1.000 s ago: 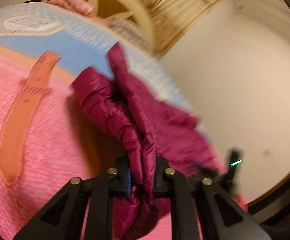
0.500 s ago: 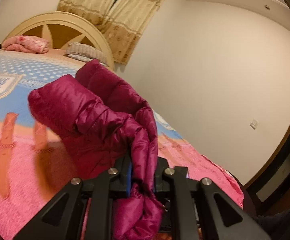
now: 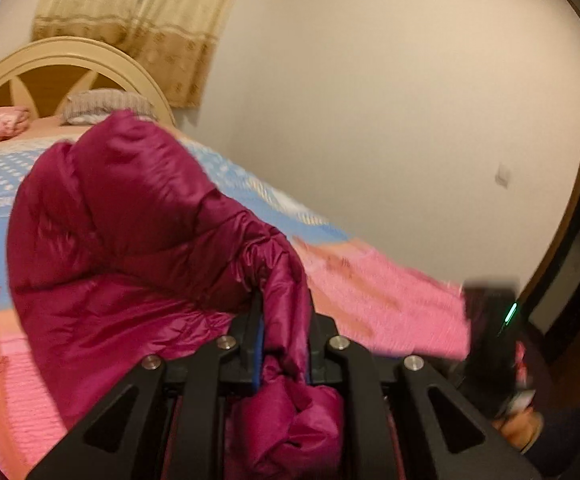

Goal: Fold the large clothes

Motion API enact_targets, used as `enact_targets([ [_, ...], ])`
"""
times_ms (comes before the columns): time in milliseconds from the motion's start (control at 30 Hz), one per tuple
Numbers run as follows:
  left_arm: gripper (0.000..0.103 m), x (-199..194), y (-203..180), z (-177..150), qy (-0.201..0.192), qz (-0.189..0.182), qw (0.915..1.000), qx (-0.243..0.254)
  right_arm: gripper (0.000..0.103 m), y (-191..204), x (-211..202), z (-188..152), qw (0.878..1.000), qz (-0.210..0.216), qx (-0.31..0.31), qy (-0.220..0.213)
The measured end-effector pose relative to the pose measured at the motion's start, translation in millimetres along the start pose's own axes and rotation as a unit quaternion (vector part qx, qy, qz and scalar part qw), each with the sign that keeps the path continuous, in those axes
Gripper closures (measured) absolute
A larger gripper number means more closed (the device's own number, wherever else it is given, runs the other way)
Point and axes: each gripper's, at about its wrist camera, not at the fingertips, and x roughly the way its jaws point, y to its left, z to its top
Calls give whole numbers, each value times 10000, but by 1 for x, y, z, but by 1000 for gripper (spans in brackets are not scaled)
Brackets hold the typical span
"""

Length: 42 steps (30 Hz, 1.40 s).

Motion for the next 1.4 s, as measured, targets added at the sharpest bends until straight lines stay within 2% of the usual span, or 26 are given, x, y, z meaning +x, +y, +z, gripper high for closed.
enact_targets([
  [100, 88, 18, -7, -15, 231, 122, 9994, 243, 18, -15, -12, 8, 9997, 14, 144, -175],
  [167, 87, 25, -13, -24, 327, 285, 9980, 465, 18, -13, -14, 26, 9992, 137, 217, -310],
  [267, 77, 29, -24, -30, 365, 570, 9949, 754, 18, 3, -13, 50, 9983, 330, 87, -475],
  [333, 62, 29, -32, -33, 388, 633, 9928, 941, 18, 19, -6, 73, 9968, 576, -100, -548],
  [433, 46, 26, -40, -37, 322, 716, 9896, 1204, 18, 32, 11, 99, 9952, 905, -296, -217],
  [600, 45, 24, -48, -45, 298, 775, 9866, 1406, 18, 64, 50, 122, 9899, 1206, -584, 464],
  [667, 43, 21, -52, -45, 259, 818, 9857, 1448, 28, 71, 66, 123, 9875, 1242, -625, 748],
  [733, 36, 12, -55, -46, 210, 926, 9845, 1472, 64, 79, 78, 121, 9836, 1289, -766, 1004],
  [800, 34, -3, -60, -48, 182, 967, 9845, 1451, 79, 80, 85, 116, 9847, 1100, -931, 981],
  [833, 29, -11, -62, -49, 139, 923, 9852, 1437, 81, 79, 85, 115, 9860, 1013, -953, 923],
  [933, 12, -47, -68, -55, -143, 953, 9850, 1433, 83, 65, 82, 116, 9898, 922, -775, 766],
  [1000, 7, -73, -64, -56, -352, 896, 9867, 1311, 83, 54, 80, 115, 9916, 729, -762, 745],
  [1067, 0, -84, -54, -54, -490, 1177, 9841, 1240, 83, 45, 83, 113, 9931, 552, -712, 758],
  [1133, 0, -74, -31, -45, -500, 1586, 9794, 1141, 83, 40, 86, 110, 9939, 374, -721, 751],
  [1200, 0, -53, -3, -37, -257, 1824, 9790, 879, 83, 42, 84, 107, 9940, 228, -820, 690],
  [1300, 0, -19, 13, -39, 124, 1763, 9830, 495, 83, 51, 77, 104, 9934, -135, -966, 606],
  [1400, 0, -9, 6, -47, 237, 1748, 9830, 512, 83, 63, 65, 104, 9902, -746, -1097, 429],
])
